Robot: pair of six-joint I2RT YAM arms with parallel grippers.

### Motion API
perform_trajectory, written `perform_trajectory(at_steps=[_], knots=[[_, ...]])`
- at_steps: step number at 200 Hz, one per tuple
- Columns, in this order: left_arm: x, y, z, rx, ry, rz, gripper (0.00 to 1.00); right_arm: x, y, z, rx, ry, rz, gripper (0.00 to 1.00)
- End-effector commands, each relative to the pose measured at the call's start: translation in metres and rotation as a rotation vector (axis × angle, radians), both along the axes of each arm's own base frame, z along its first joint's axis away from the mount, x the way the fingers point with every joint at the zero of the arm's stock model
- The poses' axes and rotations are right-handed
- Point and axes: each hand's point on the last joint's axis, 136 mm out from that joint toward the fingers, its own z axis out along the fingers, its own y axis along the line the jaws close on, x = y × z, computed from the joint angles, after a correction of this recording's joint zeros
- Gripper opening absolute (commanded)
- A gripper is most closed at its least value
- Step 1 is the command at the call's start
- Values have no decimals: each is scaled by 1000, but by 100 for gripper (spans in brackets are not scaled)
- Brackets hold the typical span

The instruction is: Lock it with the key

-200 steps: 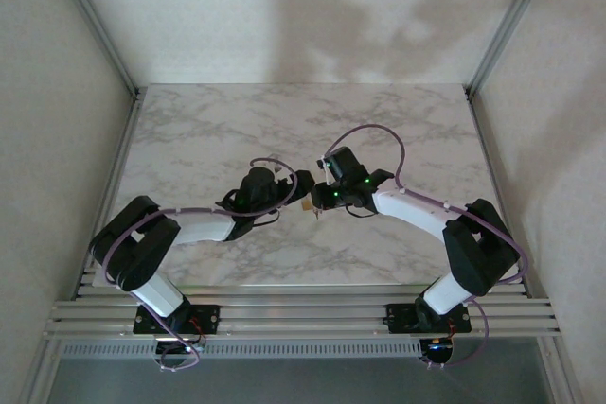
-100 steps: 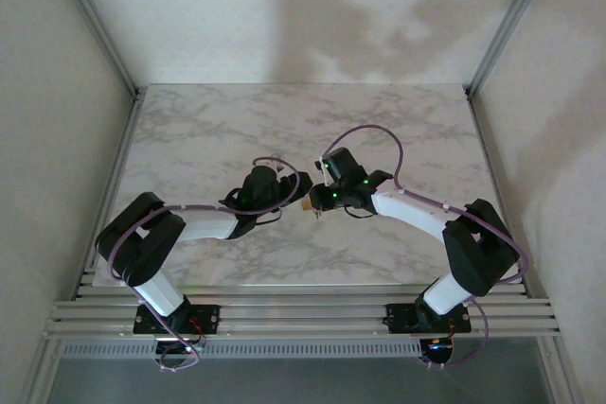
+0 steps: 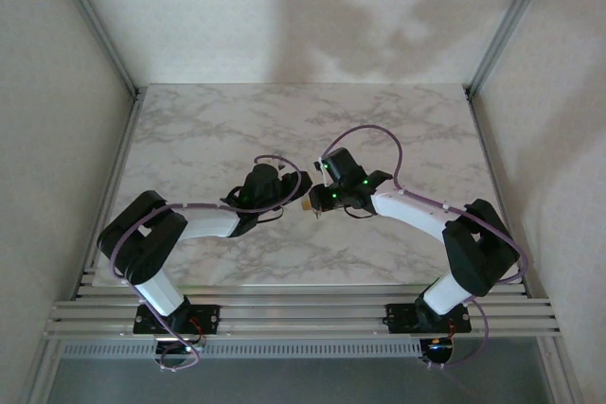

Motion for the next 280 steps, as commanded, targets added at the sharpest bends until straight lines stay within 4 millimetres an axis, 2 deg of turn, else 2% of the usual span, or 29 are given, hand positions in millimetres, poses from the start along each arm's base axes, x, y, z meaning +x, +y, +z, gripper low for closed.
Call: perform_trajectory(at_steps=[1,37,48,54,124,171,280], knots=[[5,-4,4,6,-16,-4,31,-2,6,5,16,-21,31,28],[8,-1,5,14,-16,2,27,-1,7,5,16,-23,34,28],[8,-1,5,14,-16,4,27,-1,7,5,14,-26,37,28],[8,0,5,15,-16,4,27,-9,14,5,14,-26,63,28],[10,4,5,18,-16,13,27,-11,17,4,3,-29,79,27],[11,5,5,22,-14,13,19,-11,17,4,0,-28,82,27],[12,6,7,27,-15,11,12,-14,20,5,-5,-35,98,27]])
